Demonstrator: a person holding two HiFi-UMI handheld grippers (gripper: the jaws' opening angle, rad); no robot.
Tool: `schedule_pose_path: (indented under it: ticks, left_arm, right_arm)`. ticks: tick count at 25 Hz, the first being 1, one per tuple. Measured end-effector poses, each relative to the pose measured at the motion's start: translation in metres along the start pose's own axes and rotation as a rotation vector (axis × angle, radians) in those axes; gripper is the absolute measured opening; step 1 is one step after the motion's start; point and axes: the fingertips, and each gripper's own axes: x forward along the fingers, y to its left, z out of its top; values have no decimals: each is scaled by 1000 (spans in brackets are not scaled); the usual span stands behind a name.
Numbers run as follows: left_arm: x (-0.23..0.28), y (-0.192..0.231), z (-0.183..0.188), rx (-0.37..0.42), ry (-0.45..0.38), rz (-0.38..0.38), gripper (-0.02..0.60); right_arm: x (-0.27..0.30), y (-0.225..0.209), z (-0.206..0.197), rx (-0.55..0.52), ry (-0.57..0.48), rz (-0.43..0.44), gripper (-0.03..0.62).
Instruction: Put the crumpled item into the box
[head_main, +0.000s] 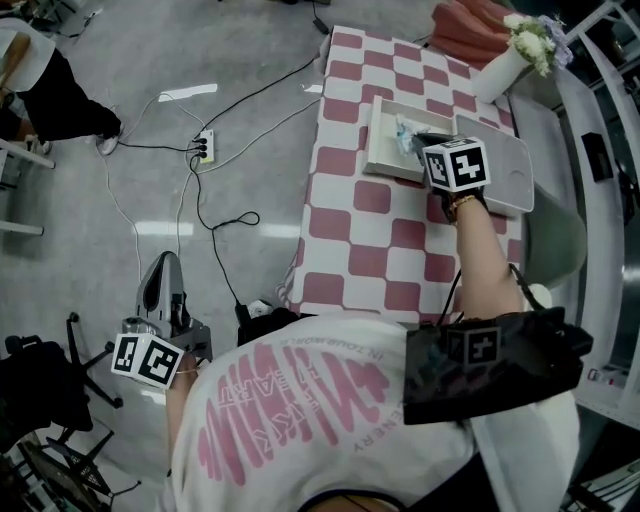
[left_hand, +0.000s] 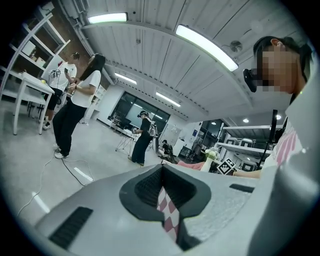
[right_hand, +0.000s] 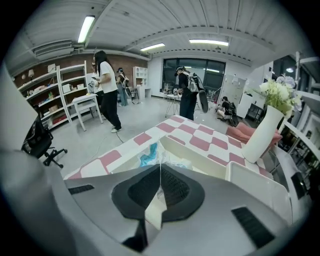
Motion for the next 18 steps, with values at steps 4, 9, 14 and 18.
schedule_pose_path:
  ticks: [4, 9, 14, 18]
  left_arm:
    - [2, -2, -3, -1, 12, -7, 8]
    - [3, 0, -6, -3, 19, -5, 8]
    - [7, -3, -15, -16, 47, -19, 8]
    - [7, 0, -18, -26, 51, -14, 8]
  right_arm:
    - [8, -5, -2, -19, 40, -18, 8]
    - [19, -9, -8, -38, 93, -17, 8]
    - [26, -9, -11, -43, 121, -13, 8]
    - [29, -8, -14, -55, 140, -16, 8]
